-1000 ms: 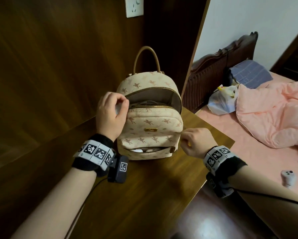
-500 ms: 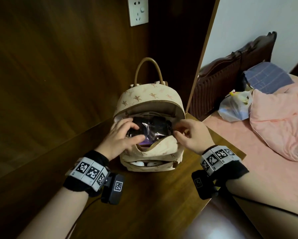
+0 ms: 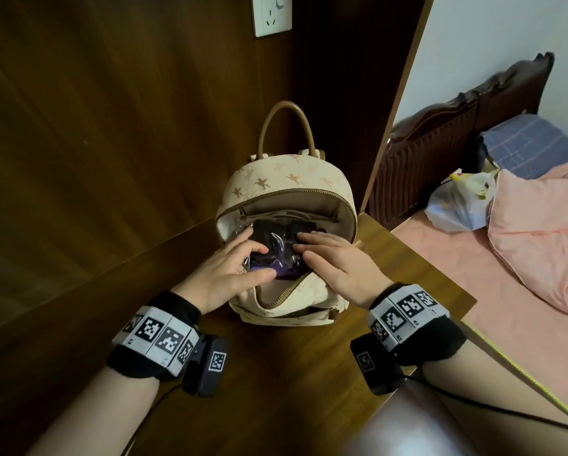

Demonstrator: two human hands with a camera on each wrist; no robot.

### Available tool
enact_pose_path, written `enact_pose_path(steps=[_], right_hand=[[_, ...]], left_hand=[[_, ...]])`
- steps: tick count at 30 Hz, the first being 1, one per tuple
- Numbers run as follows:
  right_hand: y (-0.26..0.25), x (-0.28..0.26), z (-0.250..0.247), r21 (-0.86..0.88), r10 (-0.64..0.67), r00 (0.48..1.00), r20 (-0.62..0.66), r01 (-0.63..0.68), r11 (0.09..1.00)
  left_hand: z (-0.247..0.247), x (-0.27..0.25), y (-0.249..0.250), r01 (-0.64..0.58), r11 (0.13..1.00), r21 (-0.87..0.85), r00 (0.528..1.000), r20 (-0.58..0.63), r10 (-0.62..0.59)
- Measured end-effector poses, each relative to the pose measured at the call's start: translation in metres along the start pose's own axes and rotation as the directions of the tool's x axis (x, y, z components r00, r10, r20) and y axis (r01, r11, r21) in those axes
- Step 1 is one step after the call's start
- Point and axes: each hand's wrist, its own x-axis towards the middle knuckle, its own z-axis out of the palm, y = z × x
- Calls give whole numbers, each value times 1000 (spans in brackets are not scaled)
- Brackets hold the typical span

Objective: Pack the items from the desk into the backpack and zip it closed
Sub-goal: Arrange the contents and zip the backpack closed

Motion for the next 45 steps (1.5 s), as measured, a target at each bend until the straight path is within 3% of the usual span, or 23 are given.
enact_pose_path(steps=[6, 11, 15, 27, 30, 32, 35, 38, 42, 45], right_hand=[[-6, 10, -7, -89, 109, 982, 152, -97, 991], [-11, 6, -12, -49, 145, 952, 271, -137, 989], [-14, 12, -15, -39, 237, 909, 343, -238, 970], [-10, 6, -15, 43, 190, 917, 351, -218, 975], [-6, 4, -13, 59, 156, 937, 312, -183, 981], [0, 0, -9, 139, 111, 969, 221, -144, 980], [6, -6, -10, 178, 72, 995, -71, -58, 982], [9, -13, -17, 117, 40, 952, -303, -4, 993], [18, -20, -20, 198, 121, 956, -268, -69, 978], [23, -25, -16, 255, 127, 947, -296, -49, 966]], left_hand=[[-11, -3, 12, 71, 996, 50, 997, 30, -72], [-15, -1, 17, 112, 991, 69, 986, 115, -119], [-19, -1, 22, 158, 987, -6, 971, 182, -155], [-15, -2, 26, 187, 981, -50, 957, 234, -171], [-15, -3, 25, 164, 985, -61, 966, 215, -147], [-14, -5, 25, 141, 985, -98, 976, 179, -122], [-14, -7, 23, 94, 990, -107, 995, 25, -92], [-19, -5, 22, 26, 999, 19, 994, -111, -24], [-29, -1, 35, -75, 994, 83, 983, -162, 88], [-27, 6, 54, -163, 987, -8, 985, -55, 162]])
